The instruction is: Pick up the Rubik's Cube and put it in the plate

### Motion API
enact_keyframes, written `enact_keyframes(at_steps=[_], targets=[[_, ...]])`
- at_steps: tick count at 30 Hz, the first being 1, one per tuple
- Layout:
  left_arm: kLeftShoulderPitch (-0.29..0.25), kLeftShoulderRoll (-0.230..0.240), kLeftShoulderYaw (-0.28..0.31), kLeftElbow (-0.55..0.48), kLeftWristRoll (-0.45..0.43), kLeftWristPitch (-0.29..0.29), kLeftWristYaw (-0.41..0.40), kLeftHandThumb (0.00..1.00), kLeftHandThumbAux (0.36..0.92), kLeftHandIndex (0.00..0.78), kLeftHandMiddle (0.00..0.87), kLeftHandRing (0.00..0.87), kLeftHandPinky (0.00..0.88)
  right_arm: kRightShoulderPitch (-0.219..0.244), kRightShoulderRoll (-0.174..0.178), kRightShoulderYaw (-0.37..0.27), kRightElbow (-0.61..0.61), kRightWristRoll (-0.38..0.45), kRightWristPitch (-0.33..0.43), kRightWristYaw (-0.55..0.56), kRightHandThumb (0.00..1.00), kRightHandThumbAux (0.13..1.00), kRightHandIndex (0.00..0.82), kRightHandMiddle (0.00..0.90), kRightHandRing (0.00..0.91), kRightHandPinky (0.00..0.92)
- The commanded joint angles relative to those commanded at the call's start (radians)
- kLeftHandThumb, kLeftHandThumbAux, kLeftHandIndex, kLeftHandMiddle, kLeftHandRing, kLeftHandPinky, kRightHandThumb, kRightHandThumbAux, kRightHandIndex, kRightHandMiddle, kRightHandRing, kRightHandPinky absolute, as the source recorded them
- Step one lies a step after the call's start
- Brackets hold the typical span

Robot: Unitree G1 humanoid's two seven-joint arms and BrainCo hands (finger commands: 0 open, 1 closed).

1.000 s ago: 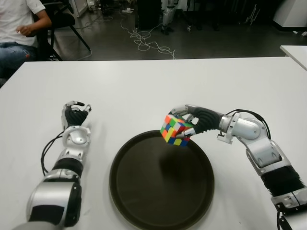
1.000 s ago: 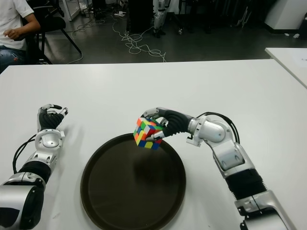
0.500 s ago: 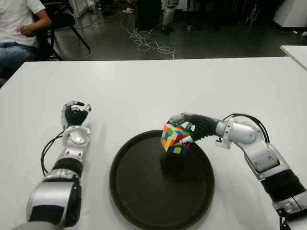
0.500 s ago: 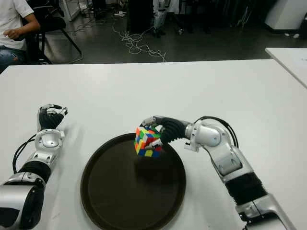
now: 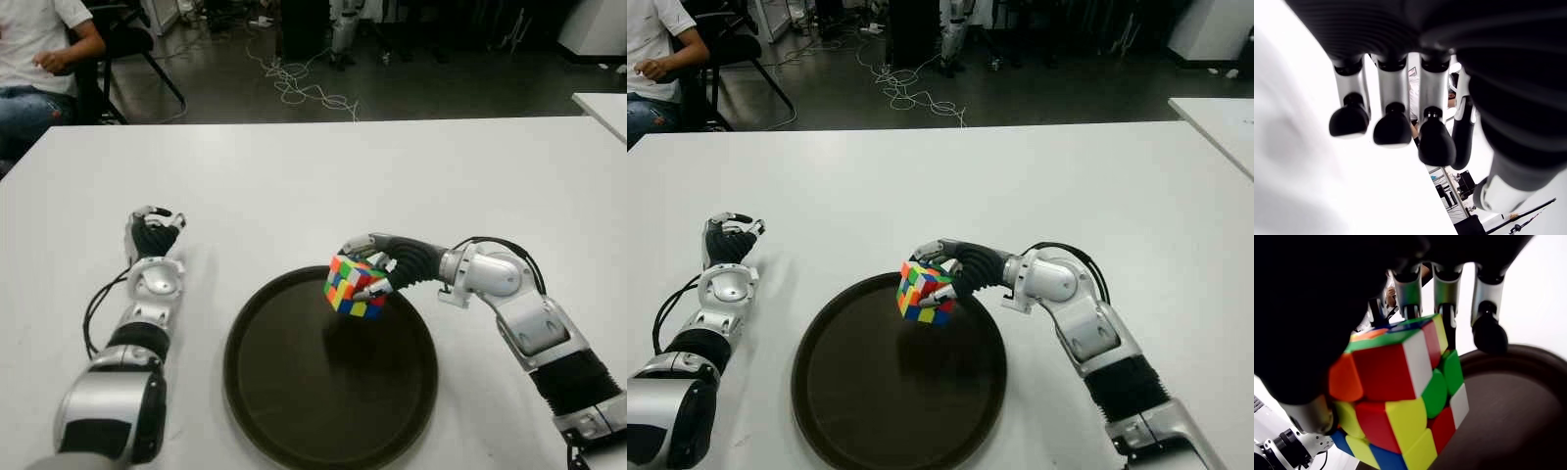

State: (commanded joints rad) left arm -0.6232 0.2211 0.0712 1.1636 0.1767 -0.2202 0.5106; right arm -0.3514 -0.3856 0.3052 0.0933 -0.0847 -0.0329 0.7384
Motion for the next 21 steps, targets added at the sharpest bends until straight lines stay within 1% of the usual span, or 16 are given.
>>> enact_keyframes(at_steps=[6,14,21], targets=[[0.001,0.0,-0.002,-0.001,0.0,-0.006,-0.001,0.711,0.703,0.443,0.824,0.824,0.818,0.005,-0.003,0.004,-0.015,-0.002,0.001,0.001,0.696,0.721,0.438,0.807,0.81,0.801],[0.002,0.0,-0.004,-0.005,0.001,-0.005,-0.003,0.711,0.703,0.442,0.825,0.825,0.818,0.013,-0.007,0.01,-0.042,-0.018,0.027,-0.006,0.697,0.721,0.438,0.803,0.807,0.798],[0.001,0.001,-0.009,-0.007,0.003,0.005,-0.004,0.711,0.704,0.442,0.828,0.823,0.816,0.024,0.001,0.01,-0.06,-0.039,0.031,-0.029,0.695,0.722,0.437,0.8,0.803,0.795]])
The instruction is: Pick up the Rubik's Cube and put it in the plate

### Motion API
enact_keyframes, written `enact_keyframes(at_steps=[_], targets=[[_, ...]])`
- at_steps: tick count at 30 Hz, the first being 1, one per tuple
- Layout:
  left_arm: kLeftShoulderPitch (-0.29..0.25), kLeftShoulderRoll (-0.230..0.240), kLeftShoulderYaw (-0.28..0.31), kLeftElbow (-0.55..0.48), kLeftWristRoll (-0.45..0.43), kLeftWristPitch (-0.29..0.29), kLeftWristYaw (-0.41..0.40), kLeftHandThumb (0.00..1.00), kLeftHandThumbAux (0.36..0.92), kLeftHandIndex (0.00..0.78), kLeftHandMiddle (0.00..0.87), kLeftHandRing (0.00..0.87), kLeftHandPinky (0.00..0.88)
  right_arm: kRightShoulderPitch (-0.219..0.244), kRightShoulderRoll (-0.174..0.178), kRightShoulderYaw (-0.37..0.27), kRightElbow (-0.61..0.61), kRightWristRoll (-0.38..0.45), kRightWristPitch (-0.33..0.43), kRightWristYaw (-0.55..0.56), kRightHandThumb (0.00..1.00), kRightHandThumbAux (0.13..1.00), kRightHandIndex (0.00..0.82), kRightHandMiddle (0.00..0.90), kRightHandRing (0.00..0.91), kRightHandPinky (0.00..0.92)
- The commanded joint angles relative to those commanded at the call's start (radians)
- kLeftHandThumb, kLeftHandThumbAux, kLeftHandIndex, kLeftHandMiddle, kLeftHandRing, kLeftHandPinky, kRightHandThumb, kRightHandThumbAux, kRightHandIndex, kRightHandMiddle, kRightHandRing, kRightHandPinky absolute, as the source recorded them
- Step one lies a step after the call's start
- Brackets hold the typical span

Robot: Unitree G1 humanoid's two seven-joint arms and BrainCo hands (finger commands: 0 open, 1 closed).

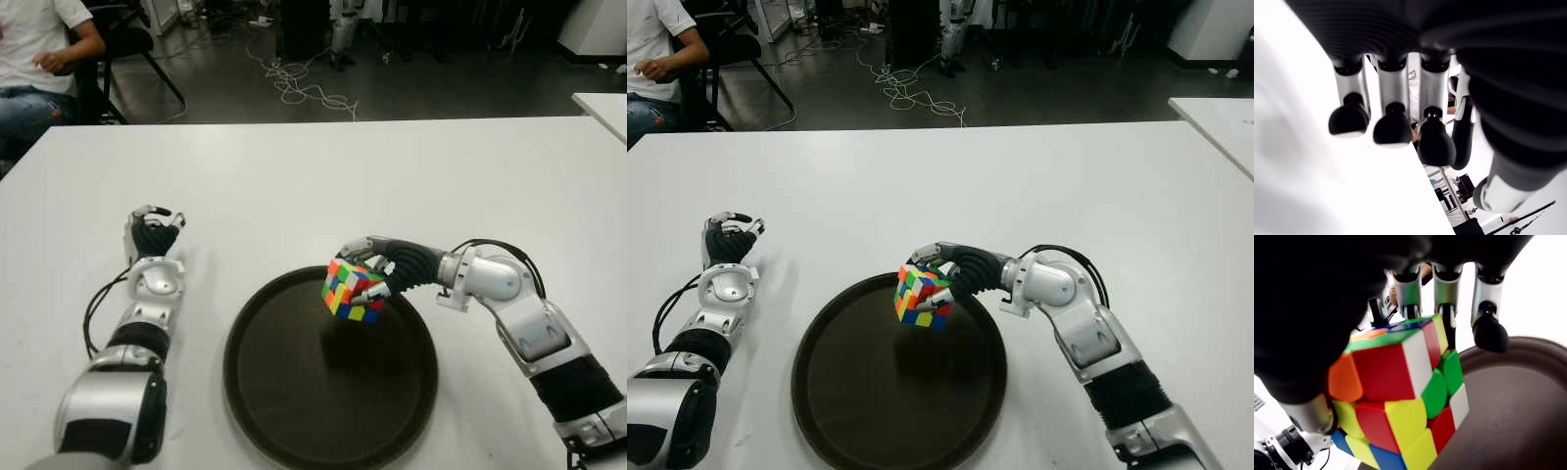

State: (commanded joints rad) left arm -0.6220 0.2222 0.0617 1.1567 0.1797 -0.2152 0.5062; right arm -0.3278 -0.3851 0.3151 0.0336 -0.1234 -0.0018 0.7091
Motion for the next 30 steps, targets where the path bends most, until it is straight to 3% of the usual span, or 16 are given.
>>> enact_keyframes(at_steps=[20,30], targets=[[-0.001,0.007,-0.008,0.009,0.004,-0.004,-0.001,0.71,0.703,0.442,0.834,0.831,0.826,0.032,0.017,0.012,-0.061,-0.044,0.036,-0.067,0.689,0.725,0.437,0.817,0.824,0.822],[-0.003,0.006,-0.002,0.007,-0.004,0.005,-0.01,0.711,0.704,0.442,0.827,0.823,0.816,0.022,-0.003,0.042,-0.09,-0.1,0.06,-0.056,0.691,0.723,0.438,0.86,0.871,0.874]])
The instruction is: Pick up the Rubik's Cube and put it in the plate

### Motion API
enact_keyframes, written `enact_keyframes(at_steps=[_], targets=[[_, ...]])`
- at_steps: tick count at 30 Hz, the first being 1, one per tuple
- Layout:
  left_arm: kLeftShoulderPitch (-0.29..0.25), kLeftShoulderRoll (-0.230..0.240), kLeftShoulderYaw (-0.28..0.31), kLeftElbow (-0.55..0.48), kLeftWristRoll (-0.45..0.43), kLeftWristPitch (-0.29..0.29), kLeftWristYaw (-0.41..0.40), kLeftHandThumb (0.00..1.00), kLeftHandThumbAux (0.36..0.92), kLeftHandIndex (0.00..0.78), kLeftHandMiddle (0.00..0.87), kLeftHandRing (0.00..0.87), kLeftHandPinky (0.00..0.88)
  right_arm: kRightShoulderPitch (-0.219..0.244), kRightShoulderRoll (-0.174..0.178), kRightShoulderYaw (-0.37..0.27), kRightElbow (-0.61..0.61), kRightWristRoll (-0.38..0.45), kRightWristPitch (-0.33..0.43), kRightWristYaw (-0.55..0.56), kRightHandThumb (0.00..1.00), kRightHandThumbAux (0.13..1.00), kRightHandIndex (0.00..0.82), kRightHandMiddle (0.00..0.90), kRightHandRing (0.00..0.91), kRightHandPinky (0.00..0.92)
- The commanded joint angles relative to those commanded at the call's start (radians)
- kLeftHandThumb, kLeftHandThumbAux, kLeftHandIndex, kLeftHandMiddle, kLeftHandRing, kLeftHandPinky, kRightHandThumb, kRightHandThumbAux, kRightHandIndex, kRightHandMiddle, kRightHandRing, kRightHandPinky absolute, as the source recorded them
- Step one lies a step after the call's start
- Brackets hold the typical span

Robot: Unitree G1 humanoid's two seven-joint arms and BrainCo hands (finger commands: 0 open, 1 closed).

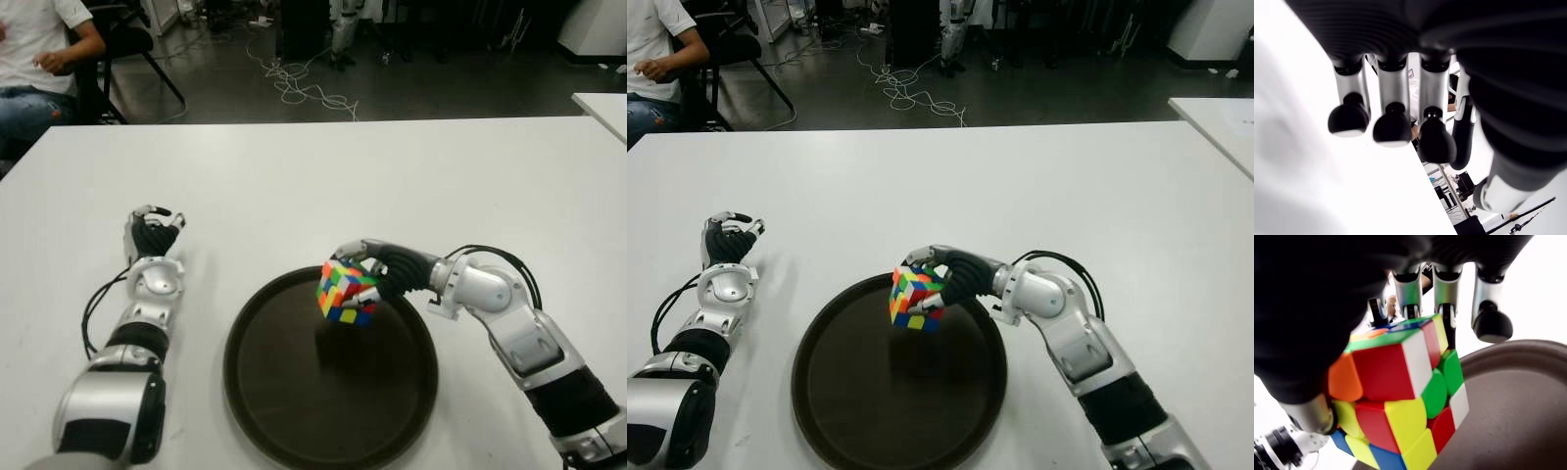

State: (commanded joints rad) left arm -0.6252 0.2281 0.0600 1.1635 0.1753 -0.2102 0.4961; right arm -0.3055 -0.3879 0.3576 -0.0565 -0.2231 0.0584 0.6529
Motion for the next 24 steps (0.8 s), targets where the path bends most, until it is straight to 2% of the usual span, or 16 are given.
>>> enact_keyframes(at_steps=[10,18,24], targets=[[0.0,0.001,0.002,0.002,-0.001,-0.002,-0.003,0.71,0.704,0.442,0.829,0.822,0.815,0.002,-0.01,0.009,-0.027,-0.033,0.009,-0.001,0.69,0.724,0.438,0.858,0.869,0.875],[0.0,0.002,-0.005,0.002,0.006,0.002,0.004,0.71,0.704,0.442,0.826,0.816,0.805,0.0,-0.02,0.021,-0.023,-0.074,-0.012,-0.009,0.689,0.724,0.438,0.851,0.865,0.872],[0.0,0.002,-0.006,0.002,0.008,0.006,0.011,0.711,0.703,0.443,0.826,0.821,0.813,0.003,-0.02,0.021,-0.007,-0.072,-0.056,-0.014,0.687,0.725,0.438,0.845,0.861,0.87]])
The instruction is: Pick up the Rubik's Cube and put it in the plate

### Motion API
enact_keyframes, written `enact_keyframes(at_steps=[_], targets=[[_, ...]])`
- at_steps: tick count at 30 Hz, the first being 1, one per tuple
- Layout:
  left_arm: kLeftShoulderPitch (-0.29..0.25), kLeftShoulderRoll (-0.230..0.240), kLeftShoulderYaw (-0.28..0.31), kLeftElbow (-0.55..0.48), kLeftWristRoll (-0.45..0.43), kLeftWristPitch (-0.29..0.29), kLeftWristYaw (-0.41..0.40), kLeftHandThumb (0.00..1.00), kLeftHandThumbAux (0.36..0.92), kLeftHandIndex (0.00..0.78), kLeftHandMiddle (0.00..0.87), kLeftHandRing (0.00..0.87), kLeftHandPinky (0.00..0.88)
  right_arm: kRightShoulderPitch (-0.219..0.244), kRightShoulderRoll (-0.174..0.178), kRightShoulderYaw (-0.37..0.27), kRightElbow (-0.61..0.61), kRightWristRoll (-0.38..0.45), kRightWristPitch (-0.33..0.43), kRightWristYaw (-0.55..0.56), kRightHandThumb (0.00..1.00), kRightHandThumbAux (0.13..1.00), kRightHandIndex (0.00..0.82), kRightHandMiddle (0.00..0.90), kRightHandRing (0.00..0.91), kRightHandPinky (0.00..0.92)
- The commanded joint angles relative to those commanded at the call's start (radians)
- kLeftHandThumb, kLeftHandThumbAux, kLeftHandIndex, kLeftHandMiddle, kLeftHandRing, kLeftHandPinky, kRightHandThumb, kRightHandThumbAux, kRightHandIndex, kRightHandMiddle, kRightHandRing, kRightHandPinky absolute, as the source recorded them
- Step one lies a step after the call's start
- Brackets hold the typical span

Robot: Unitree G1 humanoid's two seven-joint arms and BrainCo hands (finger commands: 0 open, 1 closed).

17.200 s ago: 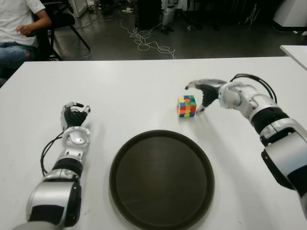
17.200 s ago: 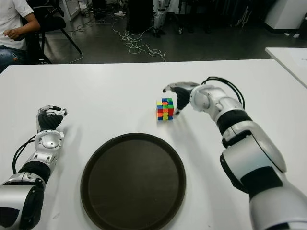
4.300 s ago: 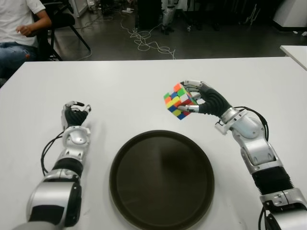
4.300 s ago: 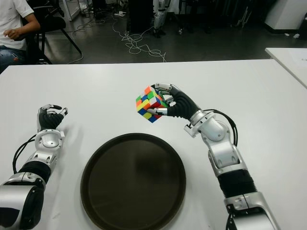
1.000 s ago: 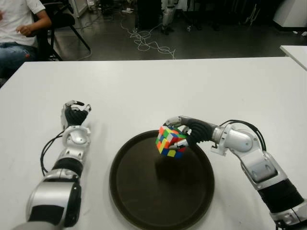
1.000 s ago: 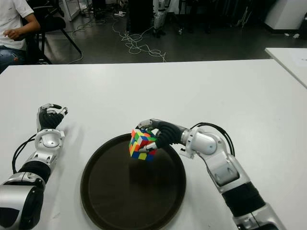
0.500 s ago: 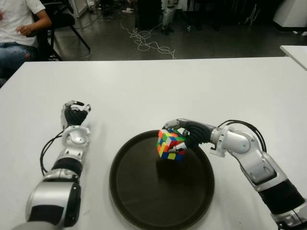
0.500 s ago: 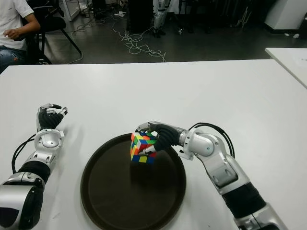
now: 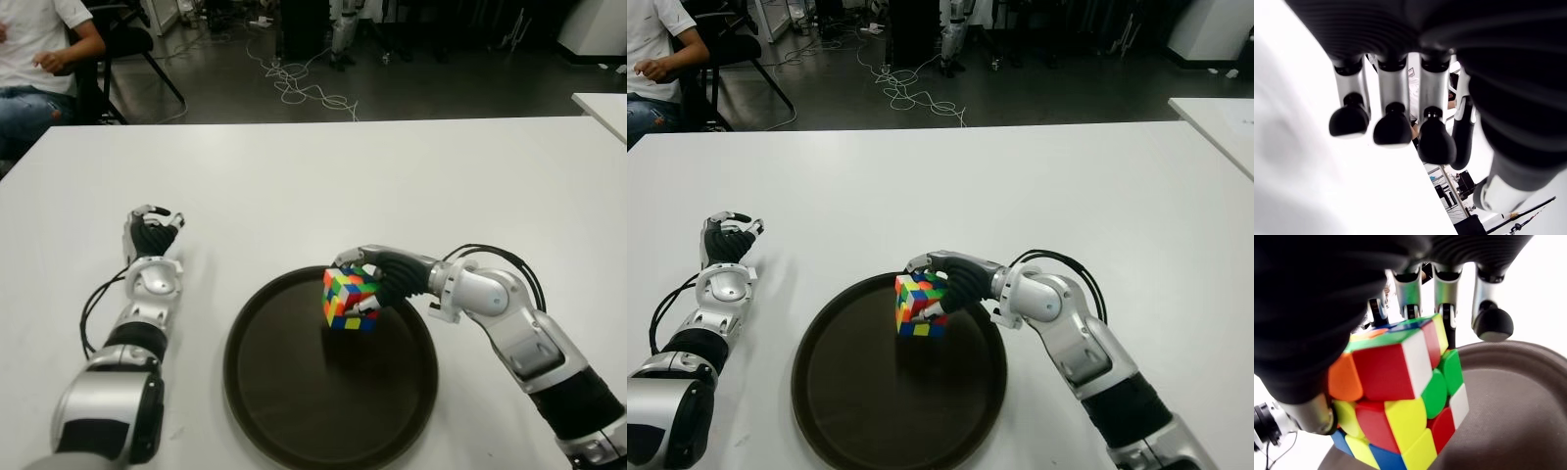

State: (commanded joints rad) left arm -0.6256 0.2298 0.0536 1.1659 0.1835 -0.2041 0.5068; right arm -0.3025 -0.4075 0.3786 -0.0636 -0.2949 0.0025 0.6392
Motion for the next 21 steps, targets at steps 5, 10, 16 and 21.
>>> enact_keyframes(at_steps=[5,10,16,21], targets=[[0.0,-0.002,0.005,-0.001,-0.006,-0.003,-0.001,0.712,0.702,0.443,0.824,0.822,0.813,0.012,0.024,-0.015,0.033,0.036,-0.05,-0.024,0.683,0.728,0.438,0.828,0.848,0.857],[0.003,-0.002,0.007,-0.002,-0.008,-0.012,-0.004,0.712,0.703,0.443,0.823,0.817,0.808,0.022,0.053,-0.034,0.08,0.073,-0.099,-0.057,0.222,0.696,0.432,0.573,0.607,0.591],[0.004,-0.001,0.006,-0.002,-0.007,-0.019,-0.004,0.711,0.704,0.442,0.828,0.82,0.811,-0.001,0.095,-0.04,0.261,0.125,-0.243,-0.07,0.023,0.572,0.16,0.229,0.229,0.178],[0.004,-0.002,0.006,-0.001,-0.007,-0.021,-0.003,0.711,0.703,0.442,0.831,0.825,0.815,-0.026,0.093,-0.05,0.294,0.202,-0.296,0.01,0.003,0.436,0.029,0.122,0.146,0.143]])
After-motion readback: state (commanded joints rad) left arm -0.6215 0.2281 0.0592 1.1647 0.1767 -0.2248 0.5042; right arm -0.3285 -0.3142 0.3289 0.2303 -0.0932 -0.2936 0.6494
